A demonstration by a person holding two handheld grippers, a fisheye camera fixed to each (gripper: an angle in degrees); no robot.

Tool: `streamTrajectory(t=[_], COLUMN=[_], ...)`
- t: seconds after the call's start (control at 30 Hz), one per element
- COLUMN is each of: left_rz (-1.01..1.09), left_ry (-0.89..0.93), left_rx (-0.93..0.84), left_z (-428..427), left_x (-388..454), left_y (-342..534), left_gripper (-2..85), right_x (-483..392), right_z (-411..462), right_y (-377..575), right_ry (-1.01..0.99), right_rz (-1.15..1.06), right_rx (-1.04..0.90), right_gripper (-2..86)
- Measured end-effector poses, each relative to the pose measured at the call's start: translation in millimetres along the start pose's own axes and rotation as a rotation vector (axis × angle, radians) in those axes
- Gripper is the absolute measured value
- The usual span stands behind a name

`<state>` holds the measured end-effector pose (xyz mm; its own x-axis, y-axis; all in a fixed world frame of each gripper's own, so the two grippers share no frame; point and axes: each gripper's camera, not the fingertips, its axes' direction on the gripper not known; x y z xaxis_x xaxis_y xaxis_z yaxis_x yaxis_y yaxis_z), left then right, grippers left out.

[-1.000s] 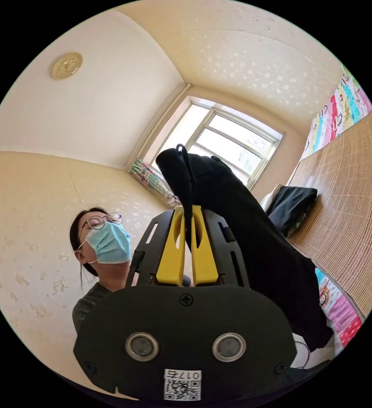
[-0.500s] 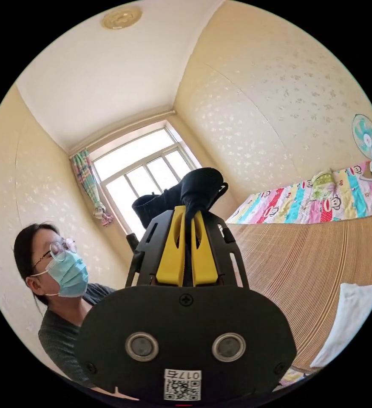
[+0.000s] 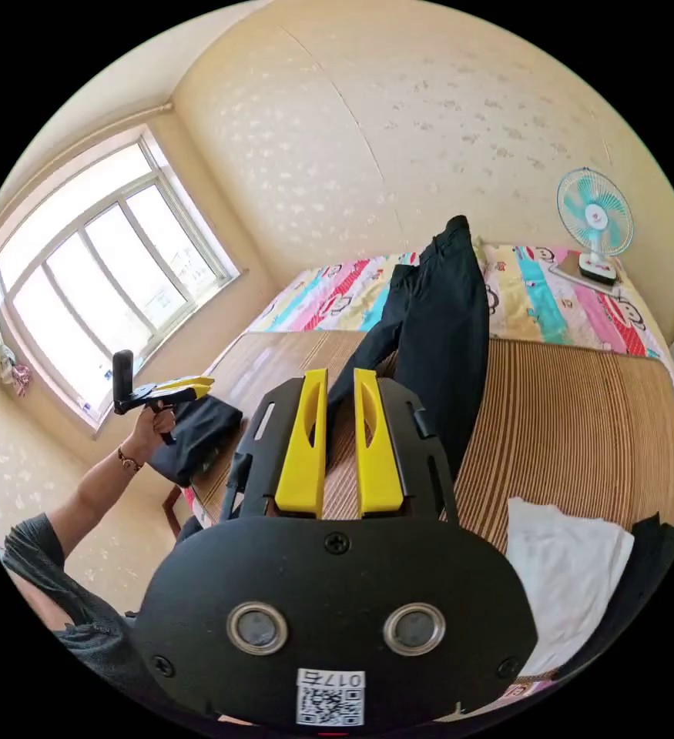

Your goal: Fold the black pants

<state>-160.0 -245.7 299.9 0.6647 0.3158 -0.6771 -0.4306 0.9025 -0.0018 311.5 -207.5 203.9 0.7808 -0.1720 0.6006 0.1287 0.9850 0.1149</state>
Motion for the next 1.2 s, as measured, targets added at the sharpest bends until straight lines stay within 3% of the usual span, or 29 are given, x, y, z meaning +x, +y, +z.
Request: streamTrajectory(t=[0.1, 0.27, 0.43, 0.53, 0.63, 0.73, 0.8, 0.87, 0.9, 1.03, 1.2], left_rz=[-0.105, -0.335, -0.355, -0.340, -0.310, -0.196, -0.274, -0.387, -0.409, -0.625, -0.673], left_ry=[-0.001, 0.064, -0.048, -0.116, 0.007, 0.481, 0.427, 0.145, 0.123, 0.417, 0.465], left_rx=[-0.114, -0.152, -0.123, -0.137, -0.152, -0.042, -0.057, -0.086, -0.069, 0.176, 0.243], left_z=[56, 83, 74, 71, 68, 57, 52, 38, 34, 0, -24], left_x=[-21, -37, -16, -4, 7, 20, 17, 5, 0, -46, -61], left_y=[100, 220, 260, 277, 297, 323, 343, 366, 370, 393, 383], left_gripper=[8.6, 11.0, 9.3, 2.4, -0.5, -0.9, -0.9, -0.7, -0.6, 2.8, 5.1], right_x=[11, -34, -60, -55, -55, -58, -60, -60, -59, -56, -45], right_z=[61, 84, 74, 77, 66, 59, 59, 58, 57, 53, 60], right_y=[110, 220, 276, 297, 316, 337, 350, 360, 367, 381, 384], right_ry=[-0.039, 0.162, 0.348, 0.356, 0.293, 0.271, 0.311, 0.343, 0.352, 0.351, 0.391], right_rz=[0.082, 0.100, 0.178, 0.221, 0.260, 0.242, 0.222, 0.218, 0.223, 0.205, 0.193], right_rx=[-0.119, -0.141, -0.052, -0.071, -0.032, -0.014, -0.004, 0.011, 0.029, 0.088, 0.058], right_gripper=[6.8, 8.9, 10.5, 10.4, 10.0, 9.7, 9.5, 9.4, 9.3, 9.2, 9.0])
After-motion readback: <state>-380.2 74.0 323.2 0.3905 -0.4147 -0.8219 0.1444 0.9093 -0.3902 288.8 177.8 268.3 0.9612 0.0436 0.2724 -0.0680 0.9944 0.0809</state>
